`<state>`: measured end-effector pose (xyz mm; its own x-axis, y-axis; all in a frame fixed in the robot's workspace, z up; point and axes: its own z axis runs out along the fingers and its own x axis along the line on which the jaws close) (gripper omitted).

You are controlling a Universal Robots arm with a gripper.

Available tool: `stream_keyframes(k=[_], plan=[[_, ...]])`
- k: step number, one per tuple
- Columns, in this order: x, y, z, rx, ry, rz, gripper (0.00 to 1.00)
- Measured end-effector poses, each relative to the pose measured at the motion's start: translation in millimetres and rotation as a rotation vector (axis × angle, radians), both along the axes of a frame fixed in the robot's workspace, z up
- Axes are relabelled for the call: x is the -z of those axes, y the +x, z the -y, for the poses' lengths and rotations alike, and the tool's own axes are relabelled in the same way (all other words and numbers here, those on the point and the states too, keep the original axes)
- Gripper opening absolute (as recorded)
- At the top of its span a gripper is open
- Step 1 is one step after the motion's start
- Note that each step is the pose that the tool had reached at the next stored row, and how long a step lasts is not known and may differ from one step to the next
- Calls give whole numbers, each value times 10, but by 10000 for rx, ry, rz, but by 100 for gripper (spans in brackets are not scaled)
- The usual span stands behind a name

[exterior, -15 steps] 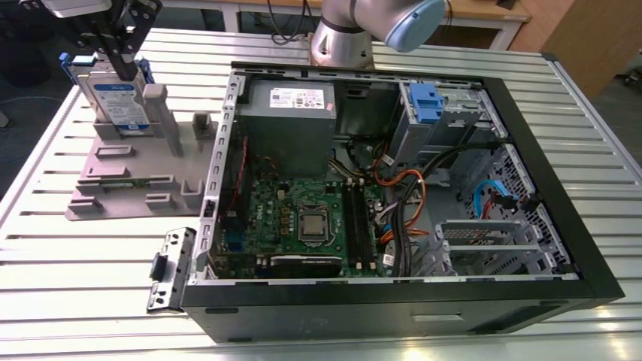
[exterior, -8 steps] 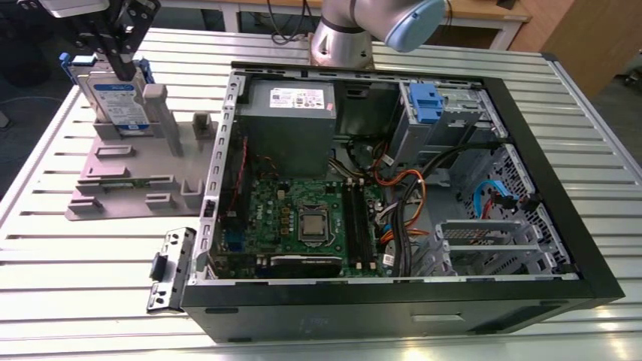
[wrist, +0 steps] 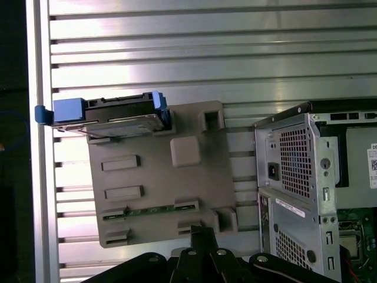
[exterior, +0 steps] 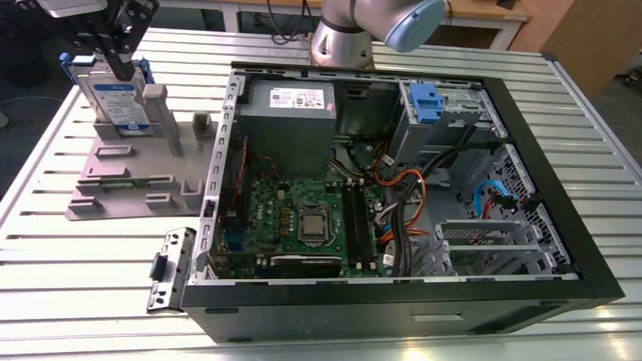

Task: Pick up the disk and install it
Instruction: 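Reach for the disk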

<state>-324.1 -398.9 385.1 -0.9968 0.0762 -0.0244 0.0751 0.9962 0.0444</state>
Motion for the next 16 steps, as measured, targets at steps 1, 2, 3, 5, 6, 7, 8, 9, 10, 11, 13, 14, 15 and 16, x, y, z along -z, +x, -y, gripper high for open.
stream_keyframes(k=[1,2,3,5,6,7,8,9,10,11,13,14,15,16], plan=[[0,-2,0,0,0,0,10],[0,-4,0,0,0,1,10],[0,-5,0,0,0,1,10],[10,-86,0,0,0,0,10],[26,-102,0,0,0,0,10],[27,-102,-1,0,0,0,10],[28,-103,-2,1,0,0,10],[29,-104,-4,1,1,2,10],[30,-106,-6,2,2,2,10],[31,-107,-9,1,1,2,10],[32,-111,-14,1,-1,0,10],[32,-114,-16,1,-1,0,10],[33,-116,-19,0,-1,0,10],[35,-118,-21,1,0,0,10]])
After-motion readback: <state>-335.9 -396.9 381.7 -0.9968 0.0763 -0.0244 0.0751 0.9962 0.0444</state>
